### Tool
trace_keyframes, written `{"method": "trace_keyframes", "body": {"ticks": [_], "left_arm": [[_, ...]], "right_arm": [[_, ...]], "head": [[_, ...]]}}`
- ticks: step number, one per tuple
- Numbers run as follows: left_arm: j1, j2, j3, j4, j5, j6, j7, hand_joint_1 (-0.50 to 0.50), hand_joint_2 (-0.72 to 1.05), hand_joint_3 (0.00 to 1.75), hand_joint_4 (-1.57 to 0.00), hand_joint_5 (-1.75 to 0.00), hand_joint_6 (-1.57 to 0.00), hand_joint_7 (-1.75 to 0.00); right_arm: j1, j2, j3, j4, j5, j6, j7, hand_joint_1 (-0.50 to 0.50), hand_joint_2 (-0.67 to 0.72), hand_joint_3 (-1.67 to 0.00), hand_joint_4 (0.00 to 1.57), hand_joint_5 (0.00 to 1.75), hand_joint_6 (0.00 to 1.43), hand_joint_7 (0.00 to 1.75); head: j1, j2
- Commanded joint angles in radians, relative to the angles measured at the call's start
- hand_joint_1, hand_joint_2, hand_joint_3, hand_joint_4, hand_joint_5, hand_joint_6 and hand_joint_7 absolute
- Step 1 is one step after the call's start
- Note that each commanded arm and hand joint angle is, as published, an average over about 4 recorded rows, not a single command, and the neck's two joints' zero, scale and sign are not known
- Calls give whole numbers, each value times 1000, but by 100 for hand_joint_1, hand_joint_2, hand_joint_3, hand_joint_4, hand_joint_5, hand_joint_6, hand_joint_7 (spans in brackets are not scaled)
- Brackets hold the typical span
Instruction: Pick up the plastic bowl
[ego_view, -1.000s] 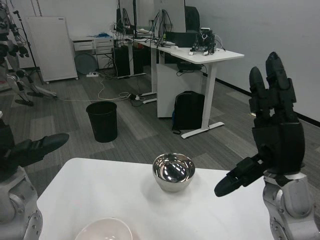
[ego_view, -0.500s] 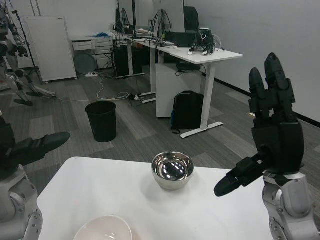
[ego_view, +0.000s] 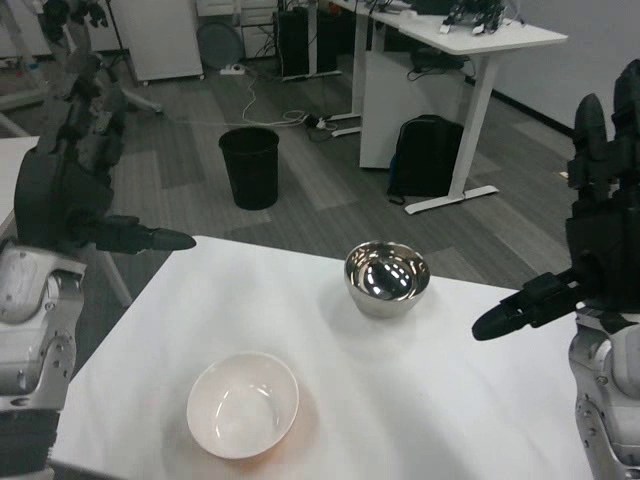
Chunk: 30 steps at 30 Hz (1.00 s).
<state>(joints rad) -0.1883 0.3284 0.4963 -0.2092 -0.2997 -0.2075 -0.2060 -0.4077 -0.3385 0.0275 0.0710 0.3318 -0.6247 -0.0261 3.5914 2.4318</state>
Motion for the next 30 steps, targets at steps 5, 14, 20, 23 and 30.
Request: {"method": "trace_keyframes", "body": {"ticks": [5,14,20,23,30], "left_arm": [[99,301,8,-213,62,517,-220,-50,-37,4,0,0,0,0],[102,542,-221,-241,127,591,-265,-50,-72,9,0,0,0,0],[-36,590,-556,-249,351,571,-363,-50,-72,7,0,0,0,0],[-121,578,-715,-249,551,555,-440,-50,-72,7,0,0,0,0],[-175,521,-834,-249,858,431,-497,-50,-72,9,0,0,0,0]], "right_arm": [[-77,-42,73,193,37,5,4,-47,41,0,0,0,0,0],[-125,-83,170,291,56,7,6,-46,42,0,0,0,0,0],[-179,-120,231,370,90,-3,15,-50,47,0,0,0,0,0],[-211,-140,259,425,126,-21,17,-50,47,0,0,0,0,0],[-255,-187,272,497,174,-44,16,-46,47,0,0,0,0,0]], "head": [[200,-70],[296,-20],[303,-10],[288,-9],[223,-40]]}}
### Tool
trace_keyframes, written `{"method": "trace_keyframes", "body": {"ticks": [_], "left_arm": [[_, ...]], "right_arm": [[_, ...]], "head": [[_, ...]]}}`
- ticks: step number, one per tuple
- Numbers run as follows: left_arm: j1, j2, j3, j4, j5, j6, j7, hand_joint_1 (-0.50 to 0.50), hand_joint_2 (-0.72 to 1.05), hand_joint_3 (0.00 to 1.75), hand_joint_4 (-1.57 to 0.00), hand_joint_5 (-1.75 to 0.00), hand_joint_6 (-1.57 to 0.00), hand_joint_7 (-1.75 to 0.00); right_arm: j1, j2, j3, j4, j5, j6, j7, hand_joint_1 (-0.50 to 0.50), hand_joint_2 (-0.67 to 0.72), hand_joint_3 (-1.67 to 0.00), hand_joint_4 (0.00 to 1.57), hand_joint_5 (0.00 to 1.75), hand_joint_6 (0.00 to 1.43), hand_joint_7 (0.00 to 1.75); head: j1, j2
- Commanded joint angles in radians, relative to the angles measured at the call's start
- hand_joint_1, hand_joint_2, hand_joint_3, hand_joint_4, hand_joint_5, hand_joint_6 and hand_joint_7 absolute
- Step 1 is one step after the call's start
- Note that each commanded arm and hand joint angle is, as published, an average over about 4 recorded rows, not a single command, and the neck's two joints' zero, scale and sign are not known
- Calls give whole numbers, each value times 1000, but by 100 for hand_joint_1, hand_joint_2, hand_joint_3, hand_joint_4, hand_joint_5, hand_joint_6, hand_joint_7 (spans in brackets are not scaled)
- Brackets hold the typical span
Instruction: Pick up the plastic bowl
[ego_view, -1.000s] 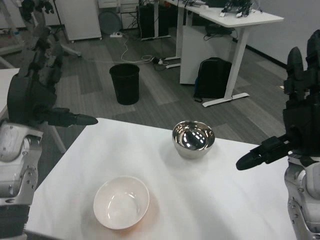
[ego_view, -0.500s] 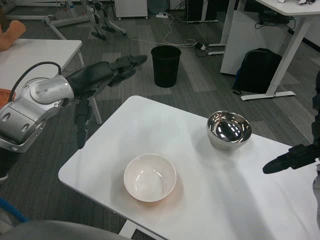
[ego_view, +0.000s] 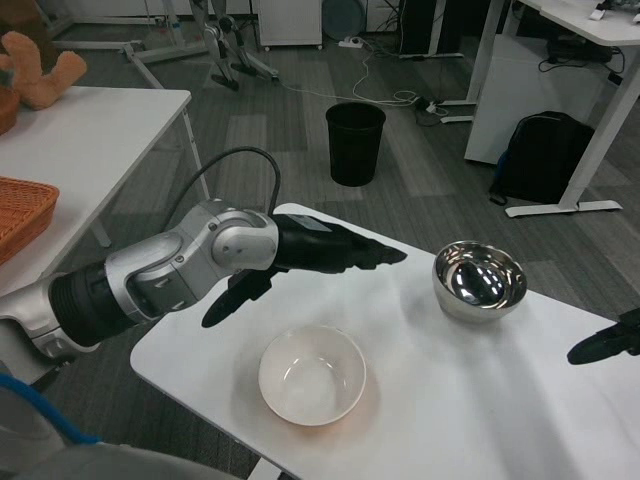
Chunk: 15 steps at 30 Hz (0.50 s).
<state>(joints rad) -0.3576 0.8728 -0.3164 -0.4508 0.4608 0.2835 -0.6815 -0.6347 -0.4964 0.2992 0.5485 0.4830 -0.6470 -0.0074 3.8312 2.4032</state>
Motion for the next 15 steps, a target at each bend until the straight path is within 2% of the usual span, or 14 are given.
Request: {"method": "trace_keyframes", "body": {"ticks": [1,6,11,15], "left_arm": [[0,-29,-22,-7,126,-87,-23,-50,-70,9,0,0,0,0],[41,-43,-19,-10,203,-207,-33,-50,-64,4,0,0,0,0],[65,-41,-5,-12,223,-241,-35,-50,-64,2,0,0,0,0],[75,-55,-7,-9,232,-361,-33,-50,-64,7,0,0,0,0]], "right_arm": [[-30,-34,0,25,31,-23,-4,-47,47,0,0,0,0,0],[-36,-61,-4,42,63,-34,-10,-50,47,0,0,0,0,0],[-36,-74,-5,41,63,-37,-10,-48,47,-2,0,0,0,0],[-49,-89,-5,72,67,-39,-12,-46,50,0,0,0,0,0]], "head": [[-24,-16],[-55,-37],[-75,-73],[-89,-96]]}}
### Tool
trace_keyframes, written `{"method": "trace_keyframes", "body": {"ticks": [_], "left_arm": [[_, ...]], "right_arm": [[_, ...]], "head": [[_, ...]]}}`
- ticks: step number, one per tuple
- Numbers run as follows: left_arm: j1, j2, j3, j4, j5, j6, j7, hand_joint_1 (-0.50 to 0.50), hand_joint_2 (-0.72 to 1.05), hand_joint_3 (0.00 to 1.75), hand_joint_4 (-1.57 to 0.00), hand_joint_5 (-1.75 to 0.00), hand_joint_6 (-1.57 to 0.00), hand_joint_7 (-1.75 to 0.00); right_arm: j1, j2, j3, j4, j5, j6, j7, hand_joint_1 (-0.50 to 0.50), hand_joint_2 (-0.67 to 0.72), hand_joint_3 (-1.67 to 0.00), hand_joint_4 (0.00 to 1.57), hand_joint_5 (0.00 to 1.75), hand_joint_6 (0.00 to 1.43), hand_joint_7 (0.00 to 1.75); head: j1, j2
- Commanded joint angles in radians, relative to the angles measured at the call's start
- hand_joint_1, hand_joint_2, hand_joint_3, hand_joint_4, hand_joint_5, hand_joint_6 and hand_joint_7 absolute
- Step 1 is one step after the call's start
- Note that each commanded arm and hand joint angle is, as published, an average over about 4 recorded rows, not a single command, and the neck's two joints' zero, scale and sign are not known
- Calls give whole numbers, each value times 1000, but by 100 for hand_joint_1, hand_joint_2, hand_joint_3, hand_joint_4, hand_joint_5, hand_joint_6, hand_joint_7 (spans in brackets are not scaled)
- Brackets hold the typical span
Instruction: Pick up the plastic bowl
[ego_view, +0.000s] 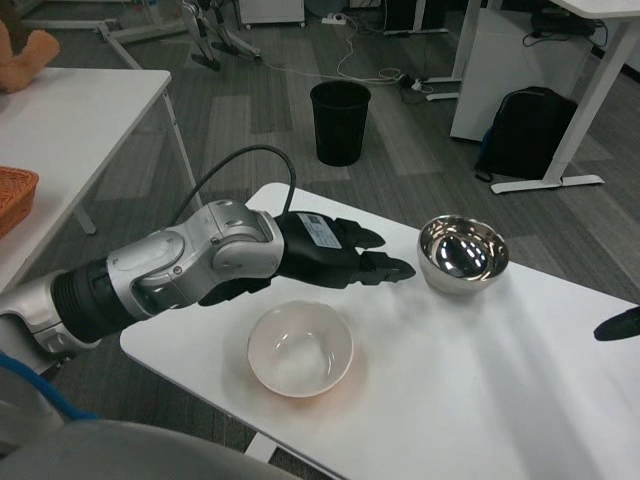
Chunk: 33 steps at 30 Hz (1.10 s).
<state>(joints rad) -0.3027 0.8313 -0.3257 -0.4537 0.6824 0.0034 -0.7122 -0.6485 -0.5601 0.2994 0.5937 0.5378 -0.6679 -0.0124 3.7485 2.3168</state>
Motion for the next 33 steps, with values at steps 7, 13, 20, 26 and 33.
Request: {"method": "trace_keyframes", "body": {"ticks": [7,13,20,26,33], "left_arm": [[100,-80,53,17,10,-205,2,-50,-55,4,0,0,0,0],[149,-151,51,43,18,-288,5,-50,-46,4,0,0,0,0],[175,-221,50,92,44,-348,3,-50,-37,7,0,0,0,0],[175,-225,40,134,42,-363,2,-50,-28,4,0,0,0,0],[175,-230,42,156,36,-373,2,-50,10,2,0,0,0,0]], "right_arm": [[-45,-57,7,69,33,-25,-21,-49,50,0,0,0,0,0],[-45,-86,12,98,73,-44,-34,-47,53,0,0,0,0,0],[-36,-102,24,101,93,-69,-53,-49,53,0,0,0,0,0],[-23,-103,25,89,97,-70,-54,-50,53,0,0,0,0,0],[-9,-103,24,81,102,-70,-54,-49,53,0,0,0,0,0]], "head": [[-14,-27],[-34,-44],[-44,-43],[-52,-61],[-53,-61]]}}
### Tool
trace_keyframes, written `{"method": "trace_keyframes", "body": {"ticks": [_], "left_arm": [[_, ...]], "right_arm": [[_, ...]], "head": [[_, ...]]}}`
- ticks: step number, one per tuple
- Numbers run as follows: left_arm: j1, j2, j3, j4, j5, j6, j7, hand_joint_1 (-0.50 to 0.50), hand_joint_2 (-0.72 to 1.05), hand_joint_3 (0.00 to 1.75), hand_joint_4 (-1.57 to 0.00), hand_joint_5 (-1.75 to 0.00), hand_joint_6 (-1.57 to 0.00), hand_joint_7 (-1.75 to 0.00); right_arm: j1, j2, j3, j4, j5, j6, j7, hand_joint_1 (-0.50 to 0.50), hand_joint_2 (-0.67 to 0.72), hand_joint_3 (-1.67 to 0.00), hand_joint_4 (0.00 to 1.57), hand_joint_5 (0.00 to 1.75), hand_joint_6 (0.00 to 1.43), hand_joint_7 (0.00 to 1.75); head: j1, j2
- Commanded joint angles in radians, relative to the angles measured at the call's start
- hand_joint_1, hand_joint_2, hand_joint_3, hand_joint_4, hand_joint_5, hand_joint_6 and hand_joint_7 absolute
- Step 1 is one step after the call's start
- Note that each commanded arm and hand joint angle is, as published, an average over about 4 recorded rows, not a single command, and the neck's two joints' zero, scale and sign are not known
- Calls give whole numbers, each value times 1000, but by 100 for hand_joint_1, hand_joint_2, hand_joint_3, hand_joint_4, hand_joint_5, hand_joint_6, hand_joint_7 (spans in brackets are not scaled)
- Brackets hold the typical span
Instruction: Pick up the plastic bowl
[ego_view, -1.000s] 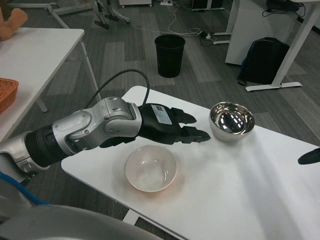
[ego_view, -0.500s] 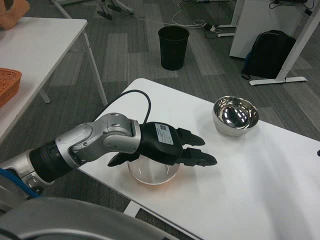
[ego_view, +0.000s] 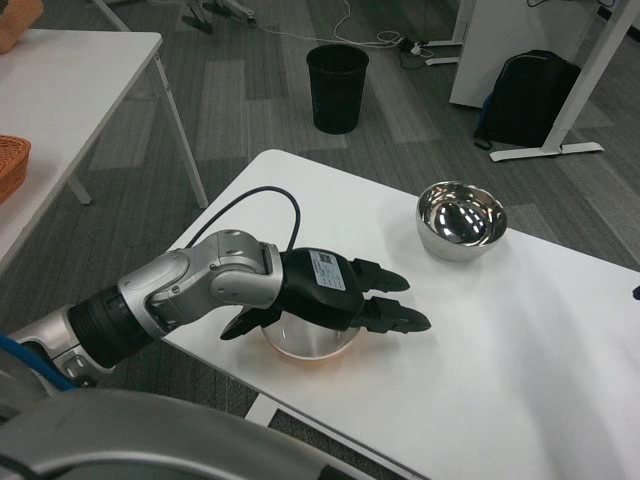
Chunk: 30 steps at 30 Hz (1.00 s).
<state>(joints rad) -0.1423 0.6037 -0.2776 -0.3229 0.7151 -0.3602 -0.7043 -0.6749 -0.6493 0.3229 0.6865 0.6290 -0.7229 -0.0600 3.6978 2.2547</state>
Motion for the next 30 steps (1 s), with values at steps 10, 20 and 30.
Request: {"method": "trace_keyframes", "body": {"ticks": [10,20,30], "left_arm": [[15,-27,3,52,10,-39,-6,-50,96,15,0,0,0,0],[16,-35,8,77,12,-72,-6,-50,96,96,0,0,0,0],[15,-35,6,105,7,-92,-6,-49,89,151,-6,-72,0,-7]], "right_arm": [[23,-13,-4,-21,16,-17,-5,-50,53,0,0,0,0,0],[23,-13,-1,-22,17,-17,-4,-49,53,0,0,0,0,0],[28,-8,-5,-33,17,-17,-3,-48,53,0,0,0,0,0]], "head": [[0,-7],[5,-21],[-3,-22]]}}
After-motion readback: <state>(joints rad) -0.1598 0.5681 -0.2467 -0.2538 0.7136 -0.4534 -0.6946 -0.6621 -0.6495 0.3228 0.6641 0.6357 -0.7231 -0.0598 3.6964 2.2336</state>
